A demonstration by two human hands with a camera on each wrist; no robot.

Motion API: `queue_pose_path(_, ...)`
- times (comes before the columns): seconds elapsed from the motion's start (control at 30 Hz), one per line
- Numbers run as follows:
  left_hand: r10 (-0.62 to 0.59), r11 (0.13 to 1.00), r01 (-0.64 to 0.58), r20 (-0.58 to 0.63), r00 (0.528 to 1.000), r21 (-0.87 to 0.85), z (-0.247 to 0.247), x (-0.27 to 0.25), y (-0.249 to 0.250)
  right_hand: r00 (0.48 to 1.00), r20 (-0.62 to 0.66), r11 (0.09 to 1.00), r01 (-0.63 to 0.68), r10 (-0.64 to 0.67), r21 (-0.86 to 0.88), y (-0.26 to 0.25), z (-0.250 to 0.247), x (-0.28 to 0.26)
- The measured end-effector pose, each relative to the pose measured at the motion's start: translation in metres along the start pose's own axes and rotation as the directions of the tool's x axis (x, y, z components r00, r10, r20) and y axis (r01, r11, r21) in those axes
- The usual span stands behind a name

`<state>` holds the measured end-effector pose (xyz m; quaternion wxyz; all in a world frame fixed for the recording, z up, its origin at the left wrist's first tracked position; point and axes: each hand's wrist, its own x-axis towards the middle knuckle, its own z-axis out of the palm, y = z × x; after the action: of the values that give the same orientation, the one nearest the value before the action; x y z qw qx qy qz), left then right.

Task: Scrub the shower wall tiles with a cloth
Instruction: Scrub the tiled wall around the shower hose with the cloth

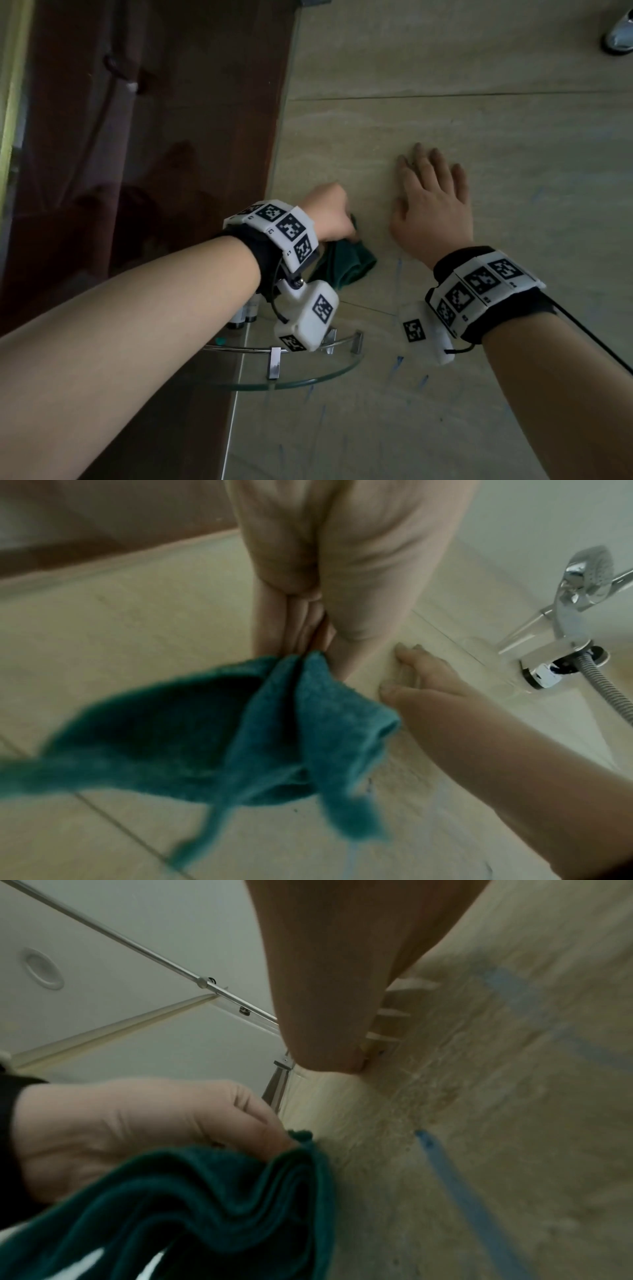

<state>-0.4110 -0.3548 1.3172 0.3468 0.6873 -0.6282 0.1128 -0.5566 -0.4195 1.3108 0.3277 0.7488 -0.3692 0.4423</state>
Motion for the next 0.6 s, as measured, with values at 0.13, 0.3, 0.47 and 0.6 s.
queue_pose_path(0.13, 0.042, 0.992, -0.048, -0.053, 0.998, -0.117, 0.003, 0.001, 0.002, 1.000, 0.011, 1.000, 0.014, -0.014, 0.013, 0.002, 0.000, 0.001)
queue_pose_path(0.3, 0.047, 0.898, -0.141, -0.227, 0.973, -0.416, -0.005, 0.006, 0.000, 0.993, -0.109, 0.966, 0.070, -0.044, 0.249, 0.003, -0.016, 0.003)
queue_pose_path(0.47, 0.025, 0.537, -0.158, -0.172, 0.985, -0.829, -0.010, 0.012, 0.020, 0.996, 0.043, 0.687, -0.085, 0.078, 0.722, -0.006, -0.042, 0.007)
queue_pose_path(0.6, 0.028, 0.275, -0.085, -0.081, 0.996, -0.958, -0.010, 0.013, 0.037, 0.996, 0.053, 0.723, -0.091, 0.074, 0.684, 0.001, -0.059, 0.005)
